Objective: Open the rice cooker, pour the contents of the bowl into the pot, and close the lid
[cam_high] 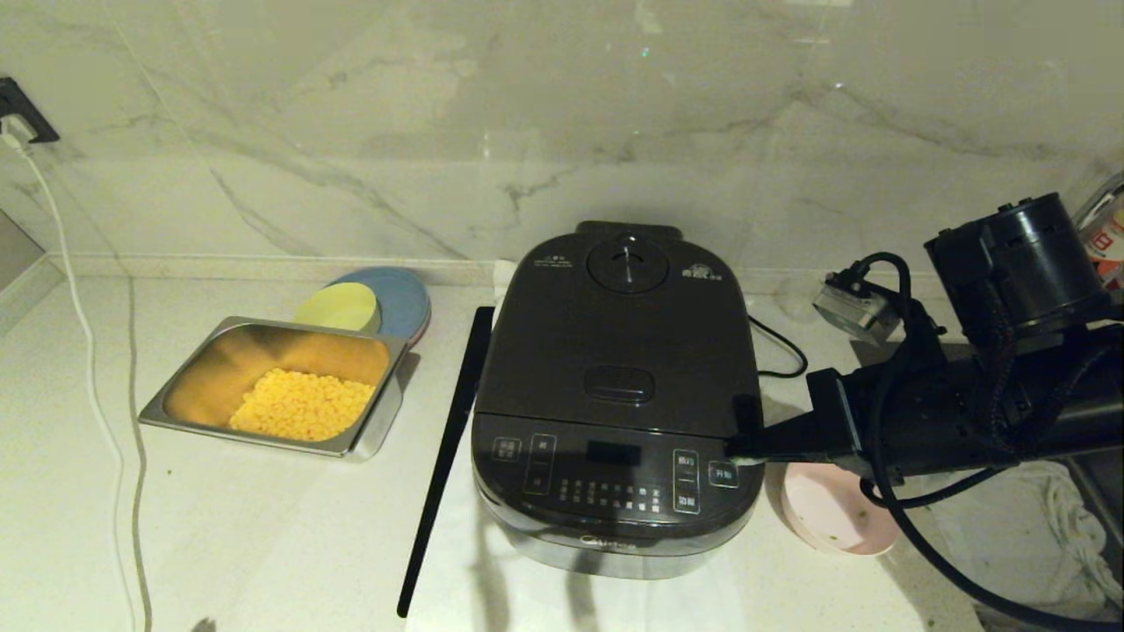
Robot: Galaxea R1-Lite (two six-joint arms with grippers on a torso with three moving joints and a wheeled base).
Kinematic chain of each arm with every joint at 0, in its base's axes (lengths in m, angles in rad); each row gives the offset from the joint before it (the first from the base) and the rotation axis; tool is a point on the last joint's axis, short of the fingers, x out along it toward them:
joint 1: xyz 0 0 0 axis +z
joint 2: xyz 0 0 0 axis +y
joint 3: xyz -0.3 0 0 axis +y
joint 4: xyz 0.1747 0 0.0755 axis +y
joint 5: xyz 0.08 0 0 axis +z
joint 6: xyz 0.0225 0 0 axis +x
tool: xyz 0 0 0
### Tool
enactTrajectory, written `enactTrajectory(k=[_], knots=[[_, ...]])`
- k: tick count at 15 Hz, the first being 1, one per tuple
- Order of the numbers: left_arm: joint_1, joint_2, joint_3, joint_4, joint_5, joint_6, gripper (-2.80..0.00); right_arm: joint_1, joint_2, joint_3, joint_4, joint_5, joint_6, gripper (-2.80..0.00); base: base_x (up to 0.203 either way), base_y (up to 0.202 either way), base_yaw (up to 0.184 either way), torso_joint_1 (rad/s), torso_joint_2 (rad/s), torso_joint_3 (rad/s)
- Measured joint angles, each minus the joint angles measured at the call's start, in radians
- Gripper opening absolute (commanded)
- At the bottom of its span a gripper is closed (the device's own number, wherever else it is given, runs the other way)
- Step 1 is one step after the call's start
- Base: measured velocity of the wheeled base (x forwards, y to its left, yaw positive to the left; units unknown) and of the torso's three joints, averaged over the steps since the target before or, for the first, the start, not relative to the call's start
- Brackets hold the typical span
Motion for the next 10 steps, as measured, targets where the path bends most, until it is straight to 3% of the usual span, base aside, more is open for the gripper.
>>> enactTrajectory(k=[10], knots=[[0.0,0.0,0.0,0.0,0.0,0.0,-2.8,0.01,0.003,0.011,-0.002,-0.001,-0.001,-2.8,0.0,0.0,0.0,0.0,0.0,0.0]])
